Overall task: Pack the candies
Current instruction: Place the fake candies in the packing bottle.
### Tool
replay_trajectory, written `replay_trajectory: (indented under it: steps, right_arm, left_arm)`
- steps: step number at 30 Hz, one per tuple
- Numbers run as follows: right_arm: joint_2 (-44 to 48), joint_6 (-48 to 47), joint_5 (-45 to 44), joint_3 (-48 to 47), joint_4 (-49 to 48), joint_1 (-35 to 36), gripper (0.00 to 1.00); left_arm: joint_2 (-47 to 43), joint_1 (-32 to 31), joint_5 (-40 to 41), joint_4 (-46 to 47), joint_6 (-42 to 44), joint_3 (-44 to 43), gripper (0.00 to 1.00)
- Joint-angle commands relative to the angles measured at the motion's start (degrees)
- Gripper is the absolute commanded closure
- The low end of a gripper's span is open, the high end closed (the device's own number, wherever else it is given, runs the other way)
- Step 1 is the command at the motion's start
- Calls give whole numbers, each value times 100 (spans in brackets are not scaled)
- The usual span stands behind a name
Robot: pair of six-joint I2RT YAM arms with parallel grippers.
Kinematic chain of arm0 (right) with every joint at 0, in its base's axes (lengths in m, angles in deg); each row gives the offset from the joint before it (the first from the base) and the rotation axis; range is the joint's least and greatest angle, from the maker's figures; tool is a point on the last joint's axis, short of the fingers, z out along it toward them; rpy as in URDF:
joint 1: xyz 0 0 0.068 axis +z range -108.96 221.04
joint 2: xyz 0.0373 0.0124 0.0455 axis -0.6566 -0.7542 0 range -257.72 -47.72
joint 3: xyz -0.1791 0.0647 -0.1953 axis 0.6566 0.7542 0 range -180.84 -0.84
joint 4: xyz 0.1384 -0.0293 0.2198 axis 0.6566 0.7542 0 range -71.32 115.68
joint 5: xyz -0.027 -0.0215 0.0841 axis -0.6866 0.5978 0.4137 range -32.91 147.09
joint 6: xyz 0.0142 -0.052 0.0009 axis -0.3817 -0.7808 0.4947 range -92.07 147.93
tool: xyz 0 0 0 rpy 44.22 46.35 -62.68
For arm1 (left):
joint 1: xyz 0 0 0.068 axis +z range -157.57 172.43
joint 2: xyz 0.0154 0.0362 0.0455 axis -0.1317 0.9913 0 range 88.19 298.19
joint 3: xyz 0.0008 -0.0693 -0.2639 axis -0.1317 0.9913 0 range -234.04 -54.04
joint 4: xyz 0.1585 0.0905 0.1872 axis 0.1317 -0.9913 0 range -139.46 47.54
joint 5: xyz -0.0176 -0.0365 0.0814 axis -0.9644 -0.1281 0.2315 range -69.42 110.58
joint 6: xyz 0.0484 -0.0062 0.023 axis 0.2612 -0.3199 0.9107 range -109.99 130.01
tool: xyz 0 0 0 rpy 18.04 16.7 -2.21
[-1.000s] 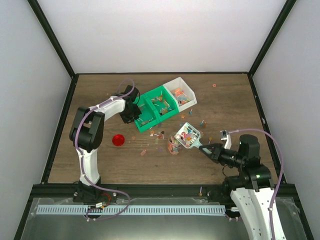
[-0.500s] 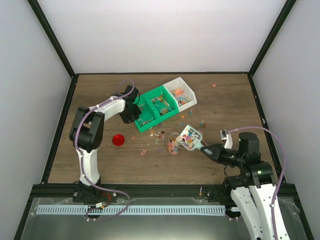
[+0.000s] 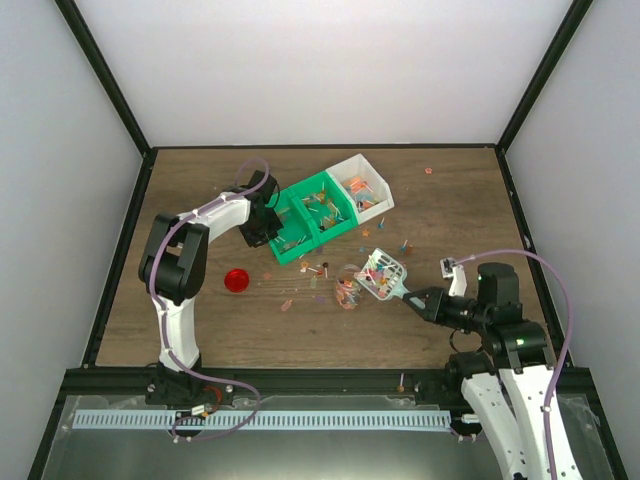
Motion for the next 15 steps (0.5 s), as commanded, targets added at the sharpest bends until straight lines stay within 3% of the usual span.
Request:
replay_trajectory:
  steps: [1,15]
  right_arm:
    - [-83,-306,-93,-350,77,-50,99]
    - [-373,-613,-205,-606,219,-51,99]
  left_arm:
    - [137,21,-493,177,-8,130,96]
    - [182,67,-526,205,10,140,96]
